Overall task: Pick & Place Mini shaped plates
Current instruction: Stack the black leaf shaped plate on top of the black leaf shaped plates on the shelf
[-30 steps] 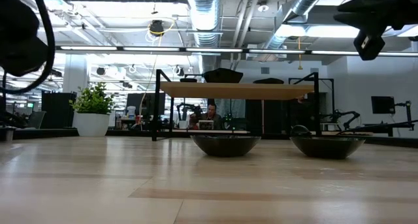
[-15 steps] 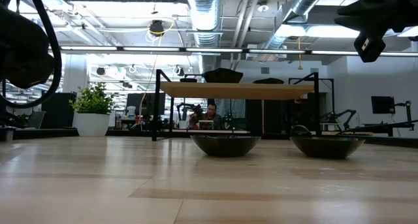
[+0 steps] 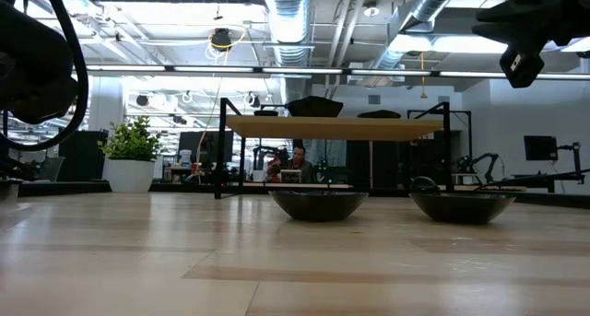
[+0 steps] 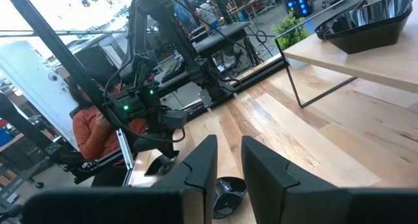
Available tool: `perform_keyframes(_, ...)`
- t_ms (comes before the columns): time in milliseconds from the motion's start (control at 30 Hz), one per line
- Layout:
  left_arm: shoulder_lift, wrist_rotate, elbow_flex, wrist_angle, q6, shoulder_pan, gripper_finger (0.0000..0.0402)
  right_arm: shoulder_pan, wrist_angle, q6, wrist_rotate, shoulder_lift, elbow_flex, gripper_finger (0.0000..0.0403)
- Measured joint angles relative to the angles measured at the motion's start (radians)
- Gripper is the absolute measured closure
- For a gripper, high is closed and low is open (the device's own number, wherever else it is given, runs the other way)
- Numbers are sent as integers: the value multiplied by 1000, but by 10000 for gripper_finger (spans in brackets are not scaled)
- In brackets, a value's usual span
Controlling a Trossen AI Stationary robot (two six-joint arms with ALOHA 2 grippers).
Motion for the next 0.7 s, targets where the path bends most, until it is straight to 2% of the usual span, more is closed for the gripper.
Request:
perform_keyframes(167, -9, -1, 0, 3, 0, 0, 392, 0, 0, 0, 0, 0, 0, 337)
perform_keyframes(267, -36, -15, 0, 3, 1, 0, 393, 0, 1, 1, 0, 0, 0, 337)
perform_keyframes(367, -102, -73, 0, 2, 17, 0, 394, 0, 16, 12, 1, 0, 0, 337)
perform_keyframes(433, -166, -153, 0, 2, 43, 0, 395, 0, 41, 59, 3, 1, 0, 337)
perform_keyframes(567, -308, -412, 0, 7, 141, 19, 395, -13, 110, 73, 6, 1, 1, 337)
perform_keyframes(633, -371, -529, 0, 25, 227, 56, 395, -23, 135, 63, 9, 2, 2, 337)
perform_keyframes(700, -418, -594, 0, 71, 347, 117, 396, -40, 165, 47, 21, 3, 2, 337)
